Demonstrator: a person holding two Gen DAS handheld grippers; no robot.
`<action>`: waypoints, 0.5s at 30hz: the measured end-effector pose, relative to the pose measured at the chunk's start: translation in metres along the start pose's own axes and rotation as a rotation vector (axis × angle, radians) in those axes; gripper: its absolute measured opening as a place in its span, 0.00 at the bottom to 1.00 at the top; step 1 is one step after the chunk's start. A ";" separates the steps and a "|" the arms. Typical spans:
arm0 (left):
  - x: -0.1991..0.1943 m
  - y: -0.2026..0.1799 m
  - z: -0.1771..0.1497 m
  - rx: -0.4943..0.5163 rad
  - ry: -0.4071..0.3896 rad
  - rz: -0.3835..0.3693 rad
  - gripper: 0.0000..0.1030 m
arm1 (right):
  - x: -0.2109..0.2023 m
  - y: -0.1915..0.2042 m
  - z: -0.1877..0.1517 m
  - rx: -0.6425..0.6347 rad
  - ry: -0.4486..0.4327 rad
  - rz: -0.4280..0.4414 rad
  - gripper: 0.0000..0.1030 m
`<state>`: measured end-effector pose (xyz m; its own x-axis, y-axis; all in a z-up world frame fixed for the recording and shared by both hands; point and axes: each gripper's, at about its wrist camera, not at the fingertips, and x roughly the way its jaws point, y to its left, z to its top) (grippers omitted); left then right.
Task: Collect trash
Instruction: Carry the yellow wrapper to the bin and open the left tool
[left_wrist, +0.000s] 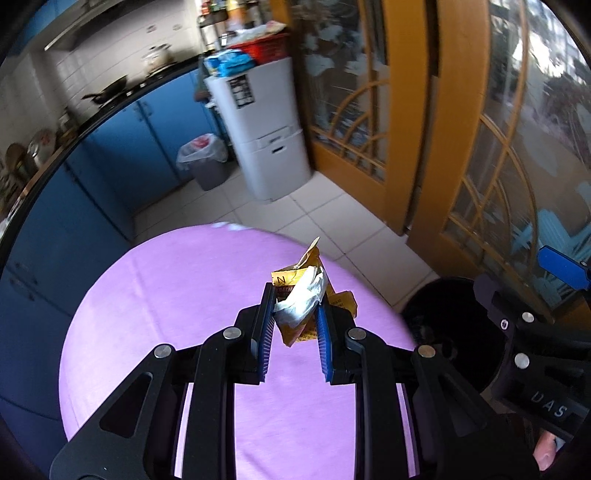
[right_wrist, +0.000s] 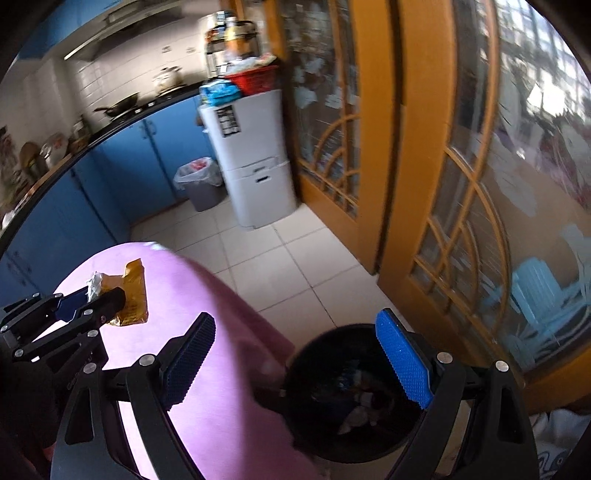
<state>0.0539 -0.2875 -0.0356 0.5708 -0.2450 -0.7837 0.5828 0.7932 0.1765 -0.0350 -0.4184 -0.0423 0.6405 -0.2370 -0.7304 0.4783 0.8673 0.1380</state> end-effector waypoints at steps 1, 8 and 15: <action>0.002 -0.008 0.002 0.010 0.004 -0.008 0.21 | 0.001 -0.010 -0.001 0.017 0.005 -0.007 0.84; 0.016 -0.067 0.009 0.079 0.031 -0.052 0.21 | 0.009 -0.066 -0.011 0.090 0.030 -0.051 0.84; 0.027 -0.124 0.013 0.160 0.049 -0.083 0.21 | 0.015 -0.104 -0.017 0.135 0.047 -0.087 0.84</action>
<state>0.0049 -0.3999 -0.0707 0.4904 -0.2759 -0.8267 0.7135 0.6718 0.1990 -0.0848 -0.5048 -0.0791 0.5661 -0.2853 -0.7734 0.6091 0.7769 0.1593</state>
